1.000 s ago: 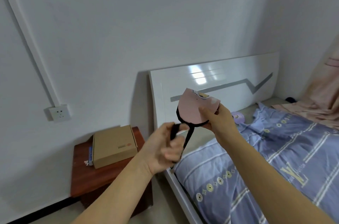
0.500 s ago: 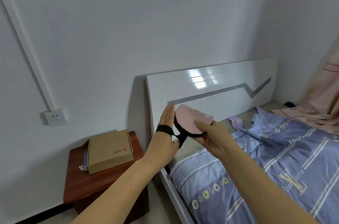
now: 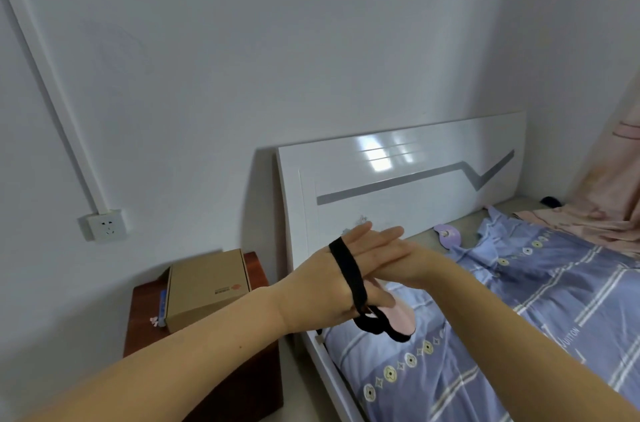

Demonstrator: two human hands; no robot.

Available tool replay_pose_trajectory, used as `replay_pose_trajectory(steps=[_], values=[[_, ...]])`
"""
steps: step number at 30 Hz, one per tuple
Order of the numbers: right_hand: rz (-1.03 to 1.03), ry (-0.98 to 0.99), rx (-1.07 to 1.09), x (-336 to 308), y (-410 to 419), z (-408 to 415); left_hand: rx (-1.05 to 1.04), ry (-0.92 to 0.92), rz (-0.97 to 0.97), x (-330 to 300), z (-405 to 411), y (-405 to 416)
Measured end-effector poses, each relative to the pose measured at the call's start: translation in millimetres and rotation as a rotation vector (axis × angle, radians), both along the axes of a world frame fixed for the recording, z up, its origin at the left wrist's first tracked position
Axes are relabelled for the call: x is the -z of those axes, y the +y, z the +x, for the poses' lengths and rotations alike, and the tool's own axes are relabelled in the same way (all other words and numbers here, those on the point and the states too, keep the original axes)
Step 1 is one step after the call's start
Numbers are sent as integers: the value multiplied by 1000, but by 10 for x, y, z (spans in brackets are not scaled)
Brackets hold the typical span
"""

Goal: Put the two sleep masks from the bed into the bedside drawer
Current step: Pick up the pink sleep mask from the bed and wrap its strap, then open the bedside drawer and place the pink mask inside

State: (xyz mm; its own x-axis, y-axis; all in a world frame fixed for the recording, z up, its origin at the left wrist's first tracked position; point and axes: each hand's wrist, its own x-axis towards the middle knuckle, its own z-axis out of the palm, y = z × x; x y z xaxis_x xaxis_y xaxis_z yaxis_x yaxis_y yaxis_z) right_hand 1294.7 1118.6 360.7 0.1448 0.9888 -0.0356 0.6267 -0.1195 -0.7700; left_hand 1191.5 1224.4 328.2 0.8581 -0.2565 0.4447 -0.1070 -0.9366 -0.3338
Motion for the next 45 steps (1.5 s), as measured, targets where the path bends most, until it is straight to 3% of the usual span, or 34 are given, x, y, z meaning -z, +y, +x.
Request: replay_pose_trajectory(steps=[3, 7, 14, 17, 25, 29, 35, 41, 45], values=[[84, 56, -66, 6, 104, -15, 321, -57, -195, -1, -268, 9], [205, 273, 239, 213, 160, 242, 213, -88, -384, -134, -542, 47], [172, 514, 312, 424, 181, 335, 123, -294, -353, -51, -586, 13], [173, 706, 264, 497, 202, 330, 90, -419, -298, -3, -596, 79], [7, 893, -6, 470, 67, 437, -63, -414, -213, 194, -642, 349], [-86, 758, 93, 665, 301, 281, -200, -302, -261, 446, -708, 469], [-245, 591, 200, 1537, 771, -36, -487, -103, -611, 1409, -1157, 561], [-453, 127, 183, 2760, 1285, -280, -968, 197, -1289, 2689, -1996, 920], [-585, 6, 192, 3365, 1679, -427, -1193, 318, -1611, 3295, -2375, 1383]])
